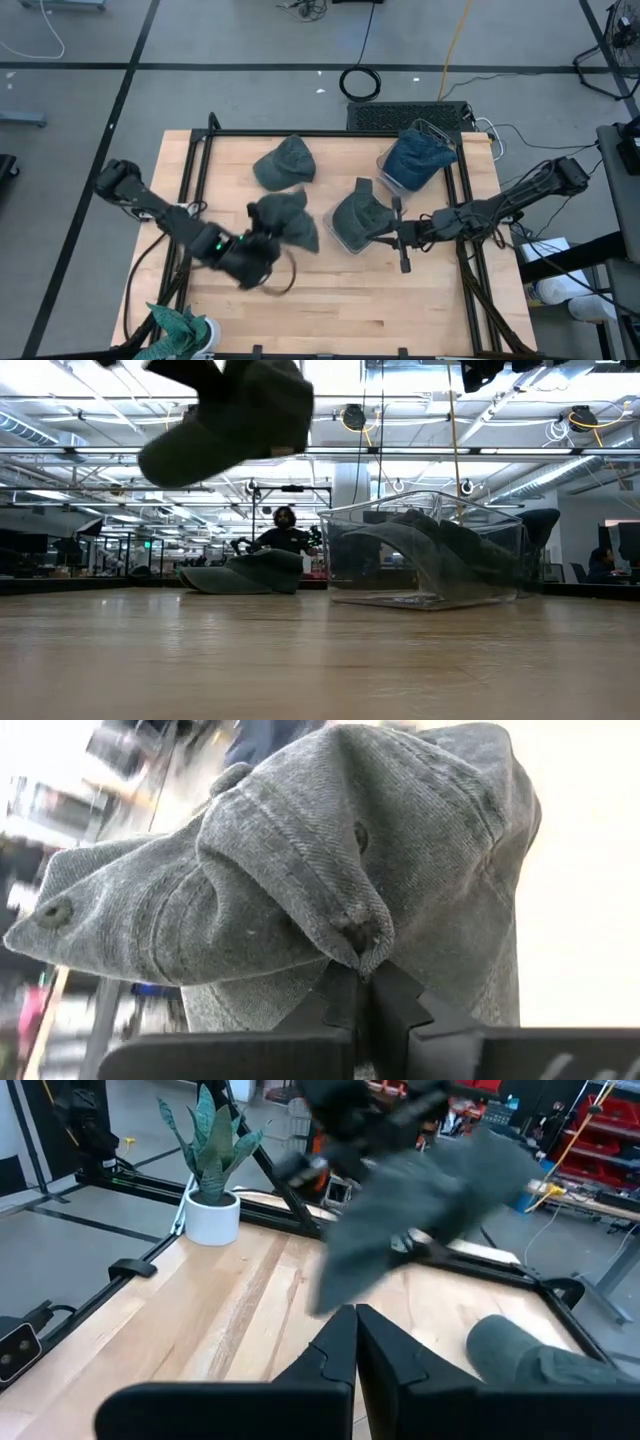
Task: Pick & Place hat
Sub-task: Put the bottom gray cap into the bottom transparent bin
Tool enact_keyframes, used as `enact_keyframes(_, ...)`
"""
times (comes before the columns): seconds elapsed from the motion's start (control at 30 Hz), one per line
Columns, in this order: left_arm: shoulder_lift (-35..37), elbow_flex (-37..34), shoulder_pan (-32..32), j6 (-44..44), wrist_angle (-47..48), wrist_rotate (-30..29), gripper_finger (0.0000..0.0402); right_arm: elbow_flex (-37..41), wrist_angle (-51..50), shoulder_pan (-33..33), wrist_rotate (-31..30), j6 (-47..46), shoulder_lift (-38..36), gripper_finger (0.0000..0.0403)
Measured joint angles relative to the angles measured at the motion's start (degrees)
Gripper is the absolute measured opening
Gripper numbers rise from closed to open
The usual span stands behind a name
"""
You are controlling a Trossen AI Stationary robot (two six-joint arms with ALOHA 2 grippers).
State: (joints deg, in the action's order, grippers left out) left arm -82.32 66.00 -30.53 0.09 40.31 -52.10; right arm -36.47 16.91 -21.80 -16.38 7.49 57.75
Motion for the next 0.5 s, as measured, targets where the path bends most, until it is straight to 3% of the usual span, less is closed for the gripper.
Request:
enact_keyframes(0.23, -0.04, 0.00, -10.24, 3.41, -6.14, -4.60, 0.0005, 0.00, 1.56, 0.02, 0.13, -0.55, 4.31, 0.0000)
enact_keyframes(0.37, -1.22, 0.02, -12.62, 8.72, -7.73, -5.40, 0.0006, 0.00, 10.62, 0.27, -0.07, -3.33, 8.99, 0.0000)
enact_keyframes(0.5, -4.48, 0.02, -13.01, 13.51, -7.52, -10.24, 0.0014, -0.02, 21.23, 2.28, 0.45, -7.21, 14.55, 0.0023)
